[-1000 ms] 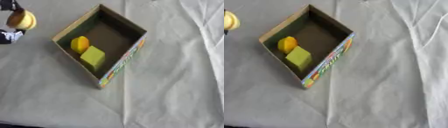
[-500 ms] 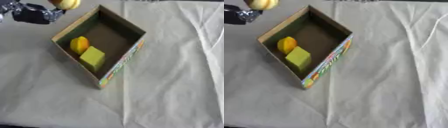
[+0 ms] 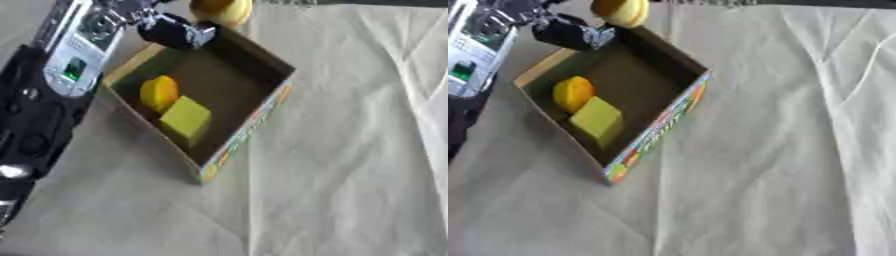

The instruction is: Pick up objects on the table and place them in the box.

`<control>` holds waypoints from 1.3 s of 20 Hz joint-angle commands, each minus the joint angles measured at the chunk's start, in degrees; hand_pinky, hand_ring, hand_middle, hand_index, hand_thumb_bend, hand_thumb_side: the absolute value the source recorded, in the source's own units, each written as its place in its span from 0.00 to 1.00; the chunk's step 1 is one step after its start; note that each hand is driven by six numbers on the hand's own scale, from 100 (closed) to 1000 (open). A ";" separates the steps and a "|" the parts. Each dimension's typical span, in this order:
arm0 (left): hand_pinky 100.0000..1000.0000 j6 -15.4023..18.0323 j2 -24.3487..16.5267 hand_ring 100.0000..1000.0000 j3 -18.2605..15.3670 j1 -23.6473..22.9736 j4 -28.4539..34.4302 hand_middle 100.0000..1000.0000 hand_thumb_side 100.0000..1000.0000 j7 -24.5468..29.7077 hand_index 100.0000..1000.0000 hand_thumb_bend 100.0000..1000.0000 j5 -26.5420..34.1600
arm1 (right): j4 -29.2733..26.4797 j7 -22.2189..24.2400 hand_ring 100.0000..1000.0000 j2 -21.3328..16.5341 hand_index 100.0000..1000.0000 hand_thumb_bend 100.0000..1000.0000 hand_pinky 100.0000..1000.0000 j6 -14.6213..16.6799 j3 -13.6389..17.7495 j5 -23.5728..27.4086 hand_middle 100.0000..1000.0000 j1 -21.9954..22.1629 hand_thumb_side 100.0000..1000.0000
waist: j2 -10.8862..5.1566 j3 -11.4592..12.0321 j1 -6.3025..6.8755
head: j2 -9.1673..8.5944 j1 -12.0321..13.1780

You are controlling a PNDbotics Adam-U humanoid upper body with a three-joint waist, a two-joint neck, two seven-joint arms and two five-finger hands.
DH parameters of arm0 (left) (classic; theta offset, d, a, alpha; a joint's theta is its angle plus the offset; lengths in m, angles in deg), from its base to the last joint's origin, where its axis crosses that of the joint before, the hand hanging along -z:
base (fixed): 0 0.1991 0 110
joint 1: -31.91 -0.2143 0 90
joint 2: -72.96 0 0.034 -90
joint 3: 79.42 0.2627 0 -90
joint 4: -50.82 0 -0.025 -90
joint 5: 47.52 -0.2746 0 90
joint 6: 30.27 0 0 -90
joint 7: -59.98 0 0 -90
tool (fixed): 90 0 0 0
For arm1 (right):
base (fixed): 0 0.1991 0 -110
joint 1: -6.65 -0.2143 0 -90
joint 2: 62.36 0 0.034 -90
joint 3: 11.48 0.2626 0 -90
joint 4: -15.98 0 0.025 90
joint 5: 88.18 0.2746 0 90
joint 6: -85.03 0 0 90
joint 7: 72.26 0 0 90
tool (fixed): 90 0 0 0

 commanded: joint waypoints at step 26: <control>1.00 4.24 2.81 1.00 -2.21 -2.45 -5.51 0.88 0.53 0.44 0.97 0.35 -14.19 | -0.89 -1.06 0.77 -0.73 0.83 0.00 0.88 -0.65 2.17 -0.27 0.59 1.55 0.45 | -1.94 0.96 0.15 | 0.09 -2.13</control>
